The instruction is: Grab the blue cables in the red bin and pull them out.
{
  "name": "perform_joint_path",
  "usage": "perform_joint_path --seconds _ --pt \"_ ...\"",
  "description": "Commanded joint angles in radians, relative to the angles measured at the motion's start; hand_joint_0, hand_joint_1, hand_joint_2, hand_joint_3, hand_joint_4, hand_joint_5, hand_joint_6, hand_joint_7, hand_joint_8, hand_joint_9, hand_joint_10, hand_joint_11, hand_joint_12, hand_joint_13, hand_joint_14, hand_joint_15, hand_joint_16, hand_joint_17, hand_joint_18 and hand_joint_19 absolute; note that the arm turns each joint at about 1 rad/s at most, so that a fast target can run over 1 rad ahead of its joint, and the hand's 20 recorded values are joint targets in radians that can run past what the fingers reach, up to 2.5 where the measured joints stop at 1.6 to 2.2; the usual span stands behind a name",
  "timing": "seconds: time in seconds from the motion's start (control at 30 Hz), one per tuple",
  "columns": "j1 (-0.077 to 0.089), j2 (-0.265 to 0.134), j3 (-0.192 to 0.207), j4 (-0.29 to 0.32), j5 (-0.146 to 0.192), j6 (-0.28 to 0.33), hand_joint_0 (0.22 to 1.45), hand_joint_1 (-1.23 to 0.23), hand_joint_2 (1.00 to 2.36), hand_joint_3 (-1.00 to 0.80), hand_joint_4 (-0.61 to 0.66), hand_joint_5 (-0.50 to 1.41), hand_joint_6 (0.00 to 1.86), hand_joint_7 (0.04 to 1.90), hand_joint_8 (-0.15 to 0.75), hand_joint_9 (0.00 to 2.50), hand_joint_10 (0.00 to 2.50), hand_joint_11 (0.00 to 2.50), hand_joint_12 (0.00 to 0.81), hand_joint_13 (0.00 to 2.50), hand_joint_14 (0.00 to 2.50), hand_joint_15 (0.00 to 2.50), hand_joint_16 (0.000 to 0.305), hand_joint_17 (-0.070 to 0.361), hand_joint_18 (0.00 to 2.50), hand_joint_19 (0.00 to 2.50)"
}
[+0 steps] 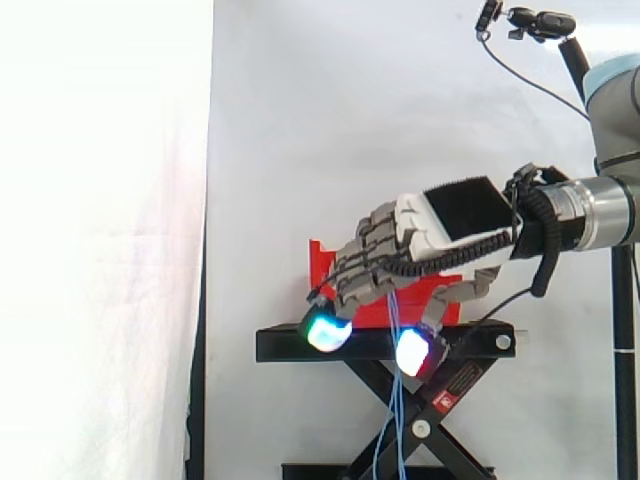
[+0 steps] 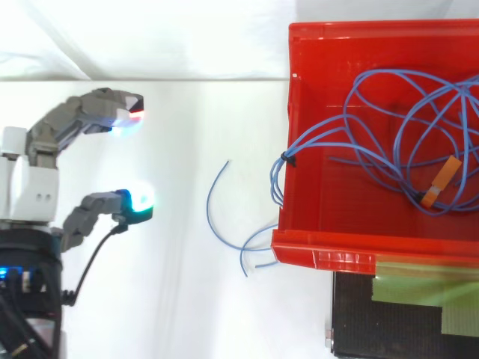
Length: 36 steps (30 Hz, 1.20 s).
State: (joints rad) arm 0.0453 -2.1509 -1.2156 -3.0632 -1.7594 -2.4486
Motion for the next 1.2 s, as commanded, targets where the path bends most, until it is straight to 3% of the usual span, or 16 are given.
perform_joint_path --seconds 0.0,0.17,0.3,0.53,0.87,1.17 --pt "-0.013 -0.026 0.005 -0.003 -0.031 0.01 0.79 -1.01 1.0 -1.0 0.17 0.6 0.01 0.62 0.237 0.76 0.03 0.88 0.347 0.69 0.02 0.6 0.052 0.116 0.65 0.84" --pt "-0.024 -0.026 0.018 -0.089 -0.034 0.087 0.79 -1.0 1.0 -1.0 0.18 0.6 0.01 0.62 0.238 0.76 0.03 0.87 0.346 0.69 0.02 0.6 0.052 0.116 0.64 0.84" --pt "-0.035 -0.026 0.031 -0.114 -0.052 0.09 0.79 -0.99 1.0 -1.0 0.18 0.6 0.01 0.62 0.234 0.76 0.03 0.88 0.348 0.69 0.02 0.59 0.052 0.116 0.64 0.84" --pt "-0.053 -0.026 0.042 -0.108 -0.063 0.058 0.79 -0.99 1.0 -1.0 0.19 0.6 0.01 0.62 0.236 0.76 0.03 0.88 0.346 0.68 0.02 0.6 0.052 0.116 0.64 0.84" --pt "-0.065 -0.026 0.047 -0.012 -0.074 -0.003 0.79 -0.99 1.0 -1.0 0.19 0.6 0.01 0.62 0.237 0.76 0.03 0.87 0.346 0.68 0.02 0.59 0.052 0.116 0.63 0.83" --pt "-0.073 -0.026 0.047 -0.02 -0.077 -0.022 0.79 -0.99 1.0 -1.0 0.19 0.6 0.01 0.62 0.237 0.76 0.03 0.88 0.347 0.68 0.02 0.59 0.052 0.116 0.63 0.84"
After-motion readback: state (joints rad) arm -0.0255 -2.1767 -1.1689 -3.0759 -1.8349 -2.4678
